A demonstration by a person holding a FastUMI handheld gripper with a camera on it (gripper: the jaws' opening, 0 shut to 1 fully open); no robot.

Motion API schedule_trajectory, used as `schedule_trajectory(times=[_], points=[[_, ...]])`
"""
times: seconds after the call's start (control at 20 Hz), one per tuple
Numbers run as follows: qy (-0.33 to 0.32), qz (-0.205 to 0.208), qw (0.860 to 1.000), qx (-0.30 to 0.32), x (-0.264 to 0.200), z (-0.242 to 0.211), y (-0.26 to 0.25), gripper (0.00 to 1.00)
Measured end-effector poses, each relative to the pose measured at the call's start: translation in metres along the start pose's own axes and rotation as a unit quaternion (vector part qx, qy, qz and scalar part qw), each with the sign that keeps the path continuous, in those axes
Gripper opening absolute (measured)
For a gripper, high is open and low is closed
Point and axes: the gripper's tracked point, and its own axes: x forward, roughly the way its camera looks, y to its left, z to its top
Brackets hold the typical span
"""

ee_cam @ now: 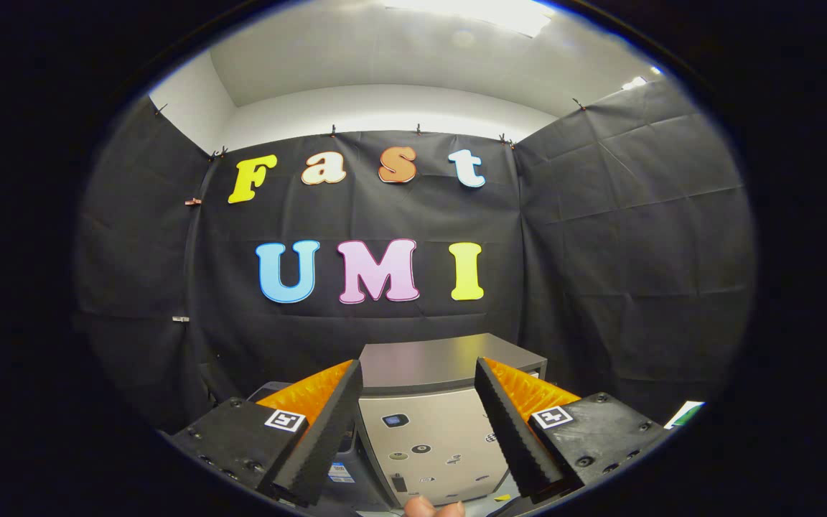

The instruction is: Put the clothes into the washing machine and then close the washing machine lid.

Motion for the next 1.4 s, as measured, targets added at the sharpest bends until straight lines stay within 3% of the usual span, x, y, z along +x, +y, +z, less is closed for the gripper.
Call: schedule_trajectory(times=[1.4], points=[[-0.012,0.011,1.000,-0.013,-0.011,0.010,0.009,0.98]])
